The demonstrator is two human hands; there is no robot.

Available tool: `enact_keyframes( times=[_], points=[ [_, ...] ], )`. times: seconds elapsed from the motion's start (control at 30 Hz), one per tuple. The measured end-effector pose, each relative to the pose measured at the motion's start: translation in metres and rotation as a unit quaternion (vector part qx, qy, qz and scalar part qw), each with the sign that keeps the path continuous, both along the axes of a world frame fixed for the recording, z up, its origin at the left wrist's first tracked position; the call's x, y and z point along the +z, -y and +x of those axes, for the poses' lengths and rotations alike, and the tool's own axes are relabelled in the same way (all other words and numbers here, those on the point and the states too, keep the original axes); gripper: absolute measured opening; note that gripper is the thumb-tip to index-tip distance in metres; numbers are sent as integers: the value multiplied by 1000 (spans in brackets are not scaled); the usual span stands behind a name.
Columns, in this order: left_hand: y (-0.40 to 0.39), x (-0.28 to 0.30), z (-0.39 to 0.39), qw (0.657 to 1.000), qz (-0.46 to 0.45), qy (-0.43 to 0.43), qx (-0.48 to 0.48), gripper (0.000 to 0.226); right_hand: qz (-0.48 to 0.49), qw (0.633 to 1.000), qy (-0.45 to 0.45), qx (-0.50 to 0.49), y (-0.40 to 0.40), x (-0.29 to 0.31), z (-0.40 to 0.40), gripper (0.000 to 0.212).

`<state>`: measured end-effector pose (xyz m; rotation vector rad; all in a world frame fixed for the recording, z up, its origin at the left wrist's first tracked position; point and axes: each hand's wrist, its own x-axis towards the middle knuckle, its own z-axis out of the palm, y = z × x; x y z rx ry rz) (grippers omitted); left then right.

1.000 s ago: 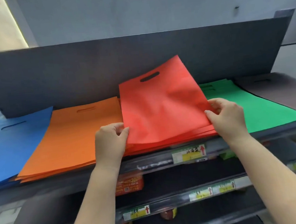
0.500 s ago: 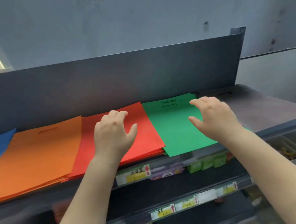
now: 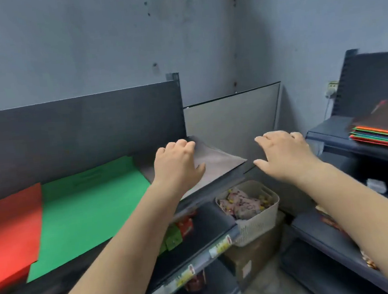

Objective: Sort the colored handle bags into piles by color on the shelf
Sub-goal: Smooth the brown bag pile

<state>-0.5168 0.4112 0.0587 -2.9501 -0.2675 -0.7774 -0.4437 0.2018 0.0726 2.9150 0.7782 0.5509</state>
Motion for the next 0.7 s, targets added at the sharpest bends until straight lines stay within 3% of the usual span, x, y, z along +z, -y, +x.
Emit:
enact_keyframes(
  times=[0.33, 0.7],
  points=[
    [149, -34, 128, 986, 0, -62, -155, 53, -4, 980, -41, -197, 178, -27, 46, 61],
    [294, -39, 286, 953, 9, -85, -292, 56, 13, 942, -61, -328, 307, -40, 136, 57]
  ],
)
